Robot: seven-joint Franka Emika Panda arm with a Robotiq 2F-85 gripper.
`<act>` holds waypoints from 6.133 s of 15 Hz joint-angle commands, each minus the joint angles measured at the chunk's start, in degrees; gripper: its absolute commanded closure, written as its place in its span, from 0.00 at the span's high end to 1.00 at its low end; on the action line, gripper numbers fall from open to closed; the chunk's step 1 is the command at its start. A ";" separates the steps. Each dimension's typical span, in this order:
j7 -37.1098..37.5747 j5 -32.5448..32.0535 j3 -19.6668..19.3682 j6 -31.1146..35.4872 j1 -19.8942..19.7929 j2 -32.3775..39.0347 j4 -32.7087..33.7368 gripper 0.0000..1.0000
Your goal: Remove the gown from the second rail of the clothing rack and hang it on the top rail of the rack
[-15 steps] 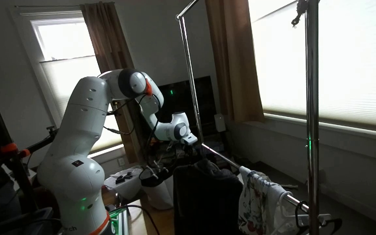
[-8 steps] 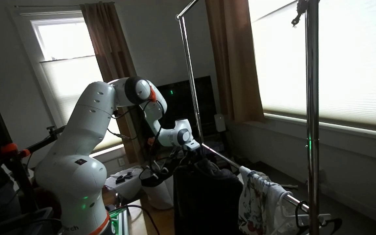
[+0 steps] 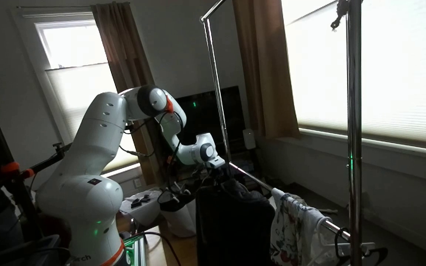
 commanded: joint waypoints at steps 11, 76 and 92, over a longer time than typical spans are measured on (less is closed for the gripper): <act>13.27 -25.19 -2.89 -1.88 4.40 -30.12 -20.10 0.02; -42.62 -26.13 35.70 -31.37 -45.35 -61.74 25.76 0.01; -45.47 -25.58 35.17 -36.80 -35.98 -48.37 31.95 0.31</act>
